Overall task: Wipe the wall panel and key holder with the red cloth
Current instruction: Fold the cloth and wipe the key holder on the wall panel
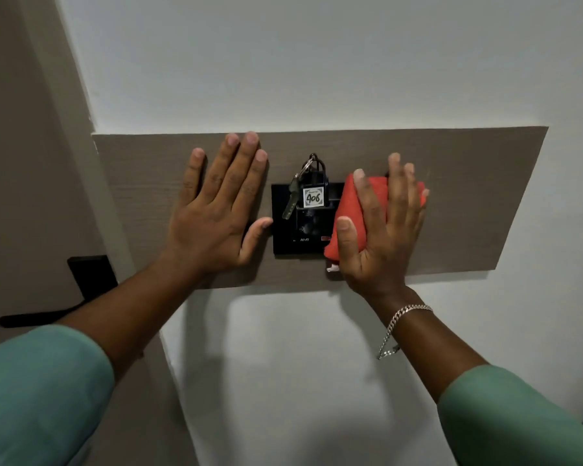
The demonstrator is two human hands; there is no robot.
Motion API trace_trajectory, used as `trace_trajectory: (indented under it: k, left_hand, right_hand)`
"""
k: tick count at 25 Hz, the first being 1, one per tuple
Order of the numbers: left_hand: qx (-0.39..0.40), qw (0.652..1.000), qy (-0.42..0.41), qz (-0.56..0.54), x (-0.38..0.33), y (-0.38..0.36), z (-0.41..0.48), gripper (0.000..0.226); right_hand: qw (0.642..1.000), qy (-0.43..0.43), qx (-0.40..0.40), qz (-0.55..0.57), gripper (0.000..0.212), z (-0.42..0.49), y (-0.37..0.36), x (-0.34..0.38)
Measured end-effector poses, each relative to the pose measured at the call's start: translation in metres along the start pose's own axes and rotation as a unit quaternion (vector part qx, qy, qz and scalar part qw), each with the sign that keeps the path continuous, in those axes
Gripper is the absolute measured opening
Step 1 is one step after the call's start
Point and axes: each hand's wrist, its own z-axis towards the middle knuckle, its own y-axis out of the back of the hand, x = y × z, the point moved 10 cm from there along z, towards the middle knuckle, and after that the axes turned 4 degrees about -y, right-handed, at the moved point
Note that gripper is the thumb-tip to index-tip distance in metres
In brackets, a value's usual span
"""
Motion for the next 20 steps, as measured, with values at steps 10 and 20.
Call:
trace_trajectory:
  k: [10,20]
  left_hand:
    - [-0.004,1.000,0.002,0.012,0.000,0.000,-0.002,0.077]
    - [-0.001,1.000,-0.002,0.016,-0.002,0.002,0.001,0.077]
  right_hand:
    - [0.993,0.116,0.018,-0.028,0.056,-0.001,0.002,0.010]
    - [0.982,0.175,0.047,-0.053,0.056,0.002,0.001,0.013]
